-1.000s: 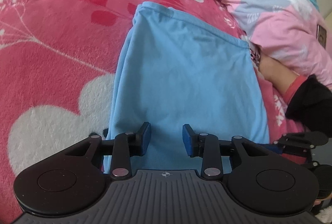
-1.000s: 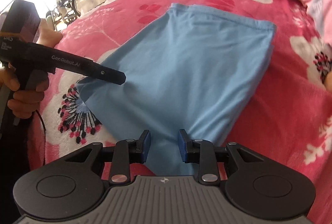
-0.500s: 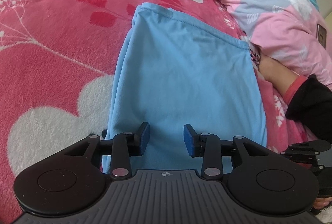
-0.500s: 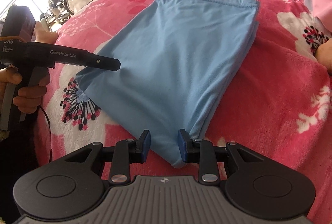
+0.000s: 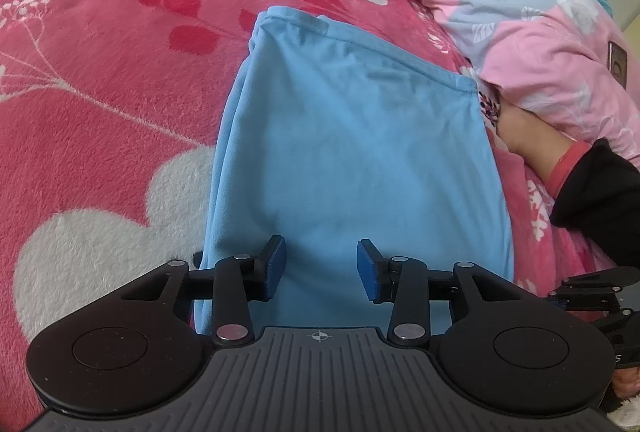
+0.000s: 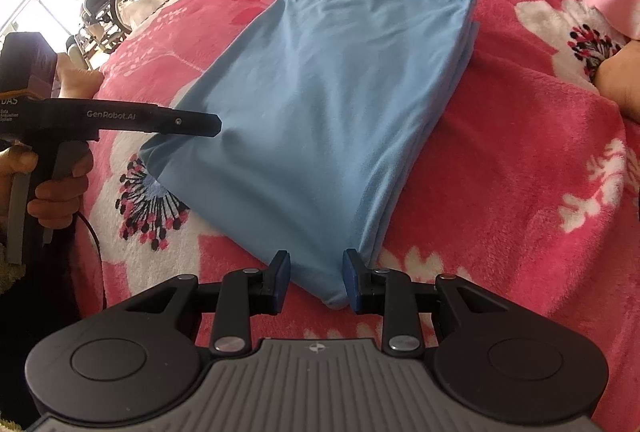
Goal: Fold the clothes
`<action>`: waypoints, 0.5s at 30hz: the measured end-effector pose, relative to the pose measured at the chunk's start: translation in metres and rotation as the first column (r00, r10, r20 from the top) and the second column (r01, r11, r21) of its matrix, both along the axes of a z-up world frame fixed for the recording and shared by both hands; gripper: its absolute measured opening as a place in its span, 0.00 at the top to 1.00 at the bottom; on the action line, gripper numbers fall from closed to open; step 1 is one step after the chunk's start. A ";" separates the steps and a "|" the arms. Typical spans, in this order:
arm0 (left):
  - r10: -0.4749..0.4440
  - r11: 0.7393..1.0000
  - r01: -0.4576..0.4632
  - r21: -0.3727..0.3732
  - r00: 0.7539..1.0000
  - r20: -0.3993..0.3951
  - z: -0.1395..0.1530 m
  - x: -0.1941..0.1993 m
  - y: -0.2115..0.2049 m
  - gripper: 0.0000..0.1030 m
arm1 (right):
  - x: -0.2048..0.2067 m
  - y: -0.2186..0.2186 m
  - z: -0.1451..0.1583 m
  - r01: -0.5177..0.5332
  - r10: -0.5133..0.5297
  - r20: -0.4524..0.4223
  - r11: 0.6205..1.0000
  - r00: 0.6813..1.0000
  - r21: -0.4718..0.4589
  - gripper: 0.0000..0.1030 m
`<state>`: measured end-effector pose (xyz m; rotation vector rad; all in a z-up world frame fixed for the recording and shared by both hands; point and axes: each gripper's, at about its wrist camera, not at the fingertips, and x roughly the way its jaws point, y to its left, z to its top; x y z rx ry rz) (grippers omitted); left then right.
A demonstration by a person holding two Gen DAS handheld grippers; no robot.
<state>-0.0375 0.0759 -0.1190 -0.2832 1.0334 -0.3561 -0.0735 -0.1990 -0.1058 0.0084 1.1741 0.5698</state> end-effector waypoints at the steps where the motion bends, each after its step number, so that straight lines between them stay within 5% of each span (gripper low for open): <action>1: -0.001 1.000 0.001 0.000 1.000 0.000 0.000 0.000 0.000 0.61 | -0.001 0.000 0.000 0.000 0.000 0.001 1.000 1.000 -0.001 0.70; 15: -0.007 1.000 0.007 0.007 1.000 0.007 0.000 -0.001 -0.002 0.59 | -0.006 -0.004 0.014 -0.008 0.008 0.065 1.000 0.998 0.001 0.67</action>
